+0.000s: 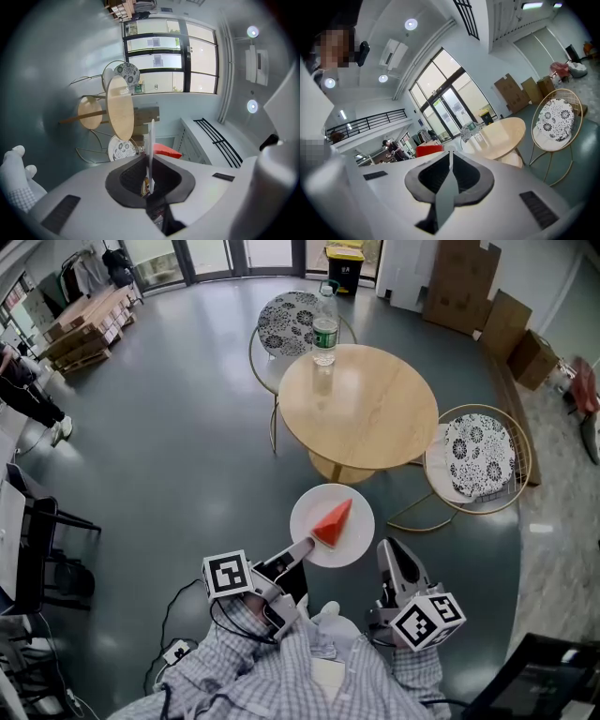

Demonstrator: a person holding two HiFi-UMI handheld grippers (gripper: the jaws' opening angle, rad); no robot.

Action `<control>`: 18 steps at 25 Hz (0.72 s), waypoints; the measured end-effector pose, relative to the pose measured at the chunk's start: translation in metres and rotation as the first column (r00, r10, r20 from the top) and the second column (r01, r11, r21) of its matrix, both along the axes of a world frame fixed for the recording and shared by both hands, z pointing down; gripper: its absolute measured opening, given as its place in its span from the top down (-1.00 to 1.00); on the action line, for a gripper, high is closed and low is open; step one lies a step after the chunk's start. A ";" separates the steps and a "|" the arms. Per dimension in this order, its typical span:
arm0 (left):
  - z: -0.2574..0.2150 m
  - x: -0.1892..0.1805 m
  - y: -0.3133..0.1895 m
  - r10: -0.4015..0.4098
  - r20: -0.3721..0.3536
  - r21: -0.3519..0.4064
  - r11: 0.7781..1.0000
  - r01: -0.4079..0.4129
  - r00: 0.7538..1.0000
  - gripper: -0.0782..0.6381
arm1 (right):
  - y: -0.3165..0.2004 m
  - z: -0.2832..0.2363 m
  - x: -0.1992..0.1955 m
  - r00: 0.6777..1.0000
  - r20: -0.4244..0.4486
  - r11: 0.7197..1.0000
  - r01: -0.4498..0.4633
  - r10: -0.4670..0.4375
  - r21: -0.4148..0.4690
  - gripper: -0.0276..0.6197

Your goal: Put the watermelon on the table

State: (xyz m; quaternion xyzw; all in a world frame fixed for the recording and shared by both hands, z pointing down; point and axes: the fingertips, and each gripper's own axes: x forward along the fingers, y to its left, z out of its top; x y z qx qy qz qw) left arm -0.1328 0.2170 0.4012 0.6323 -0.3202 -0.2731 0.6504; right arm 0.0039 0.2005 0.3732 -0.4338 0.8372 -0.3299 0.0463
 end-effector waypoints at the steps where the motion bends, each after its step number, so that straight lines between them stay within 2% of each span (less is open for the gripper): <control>1: 0.000 0.000 0.000 0.001 0.000 0.000 1.000 -0.001 1.000 0.72 | 0.001 0.003 -0.002 1.000 0.000 1.000 0.003 -0.003 -0.022 0.89; 5: 0.001 -0.001 0.000 0.005 0.000 0.000 1.000 -0.005 1.000 0.72 | 0.004 0.015 -0.007 1.000 0.019 0.995 0.000 0.002 -0.103 0.88; 8: 0.000 -0.005 0.001 0.008 -0.007 -0.001 1.000 -0.008 1.000 0.72 | 0.008 0.018 -0.017 0.996 0.090 0.990 0.010 0.003 -0.140 0.71; 11: 0.001 -0.009 0.002 0.016 -0.008 0.000 1.000 -0.016 1.000 0.72 | 0.011 0.021 -0.028 0.993 0.113 0.988 0.035 -0.017 -0.152 0.70; 18: -0.001 -0.018 0.000 0.029 -0.016 0.006 1.000 -0.029 0.999 0.72 | 0.012 0.018 -0.043 0.996 0.091 0.990 0.034 -0.022 -0.136 0.70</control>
